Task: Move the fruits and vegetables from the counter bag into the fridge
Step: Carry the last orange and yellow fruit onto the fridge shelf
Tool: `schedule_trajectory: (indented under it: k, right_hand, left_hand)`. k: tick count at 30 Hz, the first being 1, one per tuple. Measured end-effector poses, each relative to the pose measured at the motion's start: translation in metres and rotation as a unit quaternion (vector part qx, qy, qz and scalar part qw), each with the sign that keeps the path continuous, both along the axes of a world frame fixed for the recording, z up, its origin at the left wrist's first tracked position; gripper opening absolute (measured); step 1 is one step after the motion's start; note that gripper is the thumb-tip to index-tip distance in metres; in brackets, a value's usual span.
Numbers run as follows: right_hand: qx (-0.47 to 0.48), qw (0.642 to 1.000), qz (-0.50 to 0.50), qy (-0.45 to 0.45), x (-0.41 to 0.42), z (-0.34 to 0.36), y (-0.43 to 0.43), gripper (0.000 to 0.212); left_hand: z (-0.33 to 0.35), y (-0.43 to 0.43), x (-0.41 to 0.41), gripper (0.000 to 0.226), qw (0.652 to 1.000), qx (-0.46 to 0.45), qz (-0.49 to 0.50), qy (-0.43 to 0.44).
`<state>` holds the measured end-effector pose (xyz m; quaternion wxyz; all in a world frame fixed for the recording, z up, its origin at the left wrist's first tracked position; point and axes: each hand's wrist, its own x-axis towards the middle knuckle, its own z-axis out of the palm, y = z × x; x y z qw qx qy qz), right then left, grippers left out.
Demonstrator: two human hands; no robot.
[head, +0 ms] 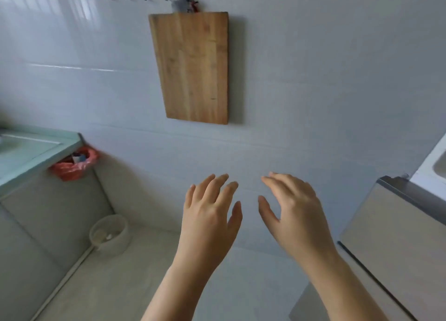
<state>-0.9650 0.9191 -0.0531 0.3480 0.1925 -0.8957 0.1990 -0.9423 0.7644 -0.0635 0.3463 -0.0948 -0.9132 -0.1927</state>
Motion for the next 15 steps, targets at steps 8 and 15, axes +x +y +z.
schedule_trajectory:
  k: [8, 15]
  right_hand:
    - [-0.018, 0.984, 0.175, 0.001, 0.067, -0.003, -0.228, 0.039]
    - [-0.034, 0.947, 0.317, -0.039, 0.157, -0.020, -0.417, 0.041]
  left_hand:
    - [-0.004, -0.202, 0.118, 0.031, 0.982, 0.018, 0.189, 0.003]
    - [-0.017, -0.366, 0.248, 0.035, 0.940, 0.011, 0.341, -0.009]
